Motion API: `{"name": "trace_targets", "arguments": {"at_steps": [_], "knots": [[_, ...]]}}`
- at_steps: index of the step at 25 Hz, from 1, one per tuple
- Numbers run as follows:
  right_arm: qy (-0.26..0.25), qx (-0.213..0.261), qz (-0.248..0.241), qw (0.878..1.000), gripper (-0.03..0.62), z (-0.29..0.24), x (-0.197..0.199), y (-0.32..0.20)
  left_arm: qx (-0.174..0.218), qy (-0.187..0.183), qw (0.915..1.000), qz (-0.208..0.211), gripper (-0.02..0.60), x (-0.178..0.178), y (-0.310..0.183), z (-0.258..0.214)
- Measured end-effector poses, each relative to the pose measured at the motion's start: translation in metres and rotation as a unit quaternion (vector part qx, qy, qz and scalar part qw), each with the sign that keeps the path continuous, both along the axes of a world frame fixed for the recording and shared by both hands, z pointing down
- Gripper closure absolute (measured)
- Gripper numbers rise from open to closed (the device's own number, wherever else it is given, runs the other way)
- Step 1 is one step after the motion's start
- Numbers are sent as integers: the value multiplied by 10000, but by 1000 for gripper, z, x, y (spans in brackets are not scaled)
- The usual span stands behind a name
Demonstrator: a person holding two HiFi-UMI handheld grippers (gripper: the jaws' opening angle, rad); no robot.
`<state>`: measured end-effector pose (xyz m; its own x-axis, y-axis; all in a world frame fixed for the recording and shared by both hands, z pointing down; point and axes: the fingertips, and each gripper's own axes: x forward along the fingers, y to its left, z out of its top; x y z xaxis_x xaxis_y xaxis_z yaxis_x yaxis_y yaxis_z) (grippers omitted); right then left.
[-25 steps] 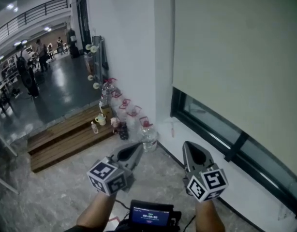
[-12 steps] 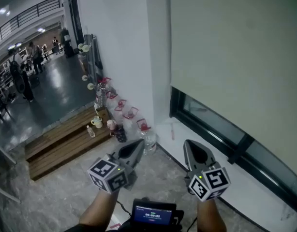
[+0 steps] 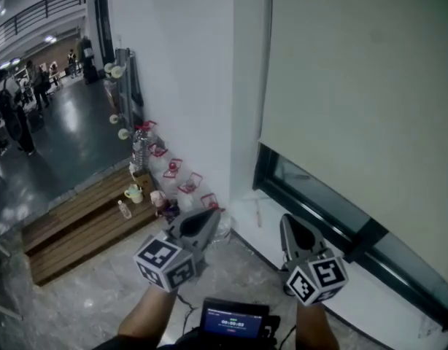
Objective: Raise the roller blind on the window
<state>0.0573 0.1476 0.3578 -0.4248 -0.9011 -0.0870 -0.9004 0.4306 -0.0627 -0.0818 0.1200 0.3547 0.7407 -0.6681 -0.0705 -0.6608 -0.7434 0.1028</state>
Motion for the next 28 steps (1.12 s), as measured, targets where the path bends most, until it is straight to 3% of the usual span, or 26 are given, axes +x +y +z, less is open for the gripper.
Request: {"name": "trace_targets", "arguments": {"at_steps": [5,15,25,28], "knots": [[-28,-50,52,10000,591,-2,-13,-42,-4,113,9998,170,586,-15,-37,-4],[42,-198,175,9996,591,-7,-21,-99,-108,111,9999,69,586,-30,-96,1],[55,20,344,9994,591,-18,14,-188,-35,-32,9998,-179,586,6,-181,-6],[-53,127,124,9998,591,-23,24,-217,36,-151,9995,-269,586,20,-210,-12]]}}
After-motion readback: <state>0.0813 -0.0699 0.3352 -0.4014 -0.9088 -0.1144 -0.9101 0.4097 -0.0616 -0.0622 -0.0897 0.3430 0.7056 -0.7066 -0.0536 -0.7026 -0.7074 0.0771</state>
